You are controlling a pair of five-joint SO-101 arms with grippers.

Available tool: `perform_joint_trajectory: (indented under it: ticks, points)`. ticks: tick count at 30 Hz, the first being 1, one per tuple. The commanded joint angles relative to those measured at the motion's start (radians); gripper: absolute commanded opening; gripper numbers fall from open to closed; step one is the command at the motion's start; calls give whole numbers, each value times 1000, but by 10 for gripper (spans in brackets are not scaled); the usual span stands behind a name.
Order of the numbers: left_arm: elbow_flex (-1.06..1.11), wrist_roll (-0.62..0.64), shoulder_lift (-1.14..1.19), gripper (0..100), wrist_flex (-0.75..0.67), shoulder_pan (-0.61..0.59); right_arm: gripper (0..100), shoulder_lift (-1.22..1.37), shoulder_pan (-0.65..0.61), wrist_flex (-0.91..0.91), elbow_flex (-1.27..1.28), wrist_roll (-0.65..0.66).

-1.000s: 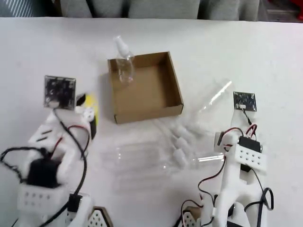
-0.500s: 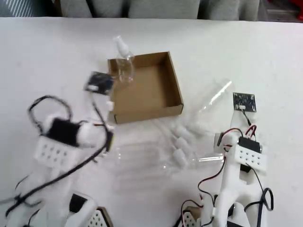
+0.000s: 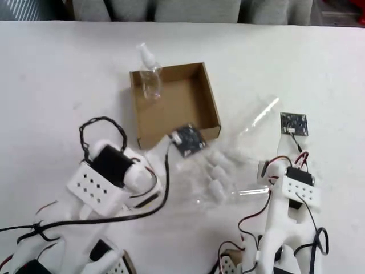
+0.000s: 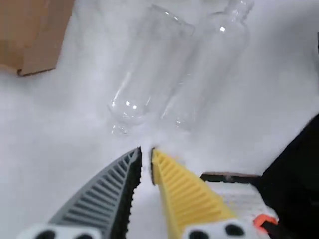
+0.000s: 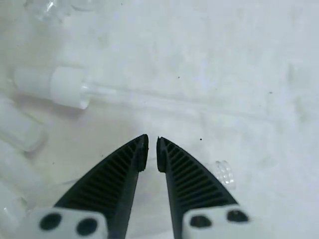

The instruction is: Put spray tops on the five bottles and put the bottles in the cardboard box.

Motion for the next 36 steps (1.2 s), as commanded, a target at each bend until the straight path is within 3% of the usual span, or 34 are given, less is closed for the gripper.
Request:
perform_joint_trajectory:
  ticks: [1, 5, 9, 23, 28, 36]
  points:
    - [84, -149, -30, 200, -15, 5, 18, -16, -7, -13, -6, 9]
    - [149, -163, -28, 372, -75, -117, 18, -16, -7, -13, -6, 9]
    - [218, -290, -25, 443, -169, -214, 18, -16, -8, -13, -6, 9]
    - [373, -342, -24, 286, -540, -223, 18, -16, -27, -13, -5, 11]
    - [373, -344, 42, 317, -569, -223, 17, -16, -25, -13, -3, 34]
    - [281, -336, 384, 369, -597, -232, 17, -16, -27, -13, -3, 35]
